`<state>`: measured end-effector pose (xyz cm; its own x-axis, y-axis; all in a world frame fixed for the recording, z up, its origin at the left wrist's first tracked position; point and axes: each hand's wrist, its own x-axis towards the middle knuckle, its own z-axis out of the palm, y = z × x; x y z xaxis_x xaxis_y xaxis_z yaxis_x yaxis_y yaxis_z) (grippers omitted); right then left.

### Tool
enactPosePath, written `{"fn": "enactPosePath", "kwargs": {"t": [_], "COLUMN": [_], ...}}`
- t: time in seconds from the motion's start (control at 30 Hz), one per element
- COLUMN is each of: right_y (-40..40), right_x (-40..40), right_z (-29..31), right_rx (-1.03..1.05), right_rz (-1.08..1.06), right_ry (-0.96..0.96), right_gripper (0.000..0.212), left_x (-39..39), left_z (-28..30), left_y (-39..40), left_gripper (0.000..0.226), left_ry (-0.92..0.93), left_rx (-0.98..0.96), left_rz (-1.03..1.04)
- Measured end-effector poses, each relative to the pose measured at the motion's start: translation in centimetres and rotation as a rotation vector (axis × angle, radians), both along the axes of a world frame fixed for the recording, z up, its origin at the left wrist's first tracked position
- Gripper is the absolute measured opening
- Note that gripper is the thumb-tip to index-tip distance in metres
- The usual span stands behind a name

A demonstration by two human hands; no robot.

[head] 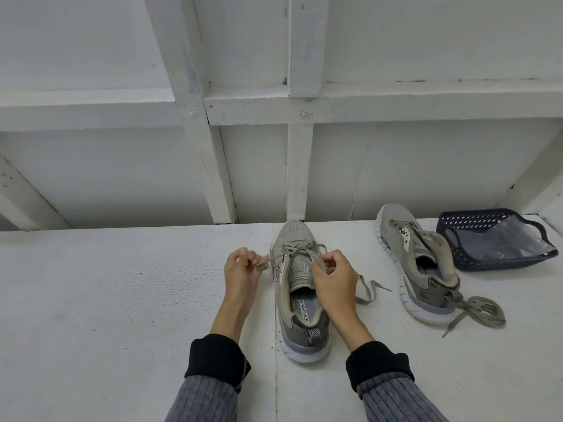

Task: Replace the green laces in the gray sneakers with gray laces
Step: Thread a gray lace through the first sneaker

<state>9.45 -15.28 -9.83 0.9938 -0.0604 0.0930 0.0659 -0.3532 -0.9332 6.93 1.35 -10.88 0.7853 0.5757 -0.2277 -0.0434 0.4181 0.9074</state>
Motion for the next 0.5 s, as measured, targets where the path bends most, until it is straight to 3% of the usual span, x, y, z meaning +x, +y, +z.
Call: {"fn": "enactPosePath", "kwargs": {"t": [0.07,0.13,0.2,0.27,0.4,0.5], "right_y": [0.0,0.1,0.1,0.0,0.0,0.0], "right_x": [0.0,0.0,0.0,0.0,0.0,0.0], "right_z": [-0.1,-0.1,-0.1,-0.2,-0.1,-0.1], "right_rx": [0.008,0.012,0.012,0.016,0.02,0.019], "right_rz": [0.004,0.008,0.011,0.008,0.002,-0.001], "right_ry": [-0.002,0.003,0.007,0.004,-0.002,-0.002], "right_gripper": [0.015,0.014,0.014,0.014,0.014,0.013], "left_x": [-0.8,-1.9,-2.6,-2.5,-0.8,0.3], "left_z": [-0.3,-1.2,-2.1,-2.4,-2.0,-1.2], "left_y": [1.1,2.2,2.9,3.0,1.5,0.0], "left_gripper": [0.026,0.018,0.017,0.016,0.016,0.012], "left_ry": [0.123,0.288,0.493,0.538,0.254,0.174], "left_rx": [0.283,0.745,1.06,1.126,1.162,1.21], "left_rz": [0.034,-0.06,-0.131,-0.11,-0.18,-0.267]}}
